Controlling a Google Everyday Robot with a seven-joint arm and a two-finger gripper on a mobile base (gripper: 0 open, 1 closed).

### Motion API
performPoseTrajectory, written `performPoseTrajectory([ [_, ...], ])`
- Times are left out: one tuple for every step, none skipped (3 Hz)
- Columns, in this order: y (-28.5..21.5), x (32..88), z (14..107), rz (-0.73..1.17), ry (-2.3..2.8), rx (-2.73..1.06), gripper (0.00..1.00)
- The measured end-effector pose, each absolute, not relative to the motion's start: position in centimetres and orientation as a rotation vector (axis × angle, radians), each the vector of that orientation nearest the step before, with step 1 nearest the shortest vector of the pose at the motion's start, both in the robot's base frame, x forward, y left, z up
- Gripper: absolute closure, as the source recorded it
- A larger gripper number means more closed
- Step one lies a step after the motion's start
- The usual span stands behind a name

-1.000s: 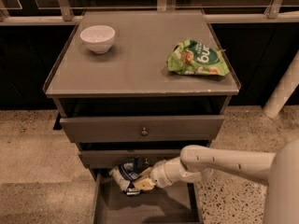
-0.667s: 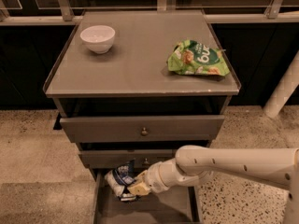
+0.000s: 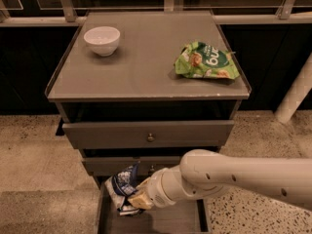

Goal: Pick blue chip bag from bottom drawer and place on counter

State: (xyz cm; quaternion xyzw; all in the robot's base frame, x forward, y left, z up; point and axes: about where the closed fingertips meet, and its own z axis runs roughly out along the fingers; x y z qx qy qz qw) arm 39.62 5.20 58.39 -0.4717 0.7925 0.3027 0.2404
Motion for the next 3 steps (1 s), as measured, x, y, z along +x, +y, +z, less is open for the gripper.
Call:
performPoseTrajectory([
  [5.0,40.4,61.4,0.741,2.127,-1.311,1.0],
  [5.1,40.4,61.5,0.75,2.115,-1.315,1.0],
  [4.1,40.0,64.6,0.741,2.051,-1.319,1.0],
])
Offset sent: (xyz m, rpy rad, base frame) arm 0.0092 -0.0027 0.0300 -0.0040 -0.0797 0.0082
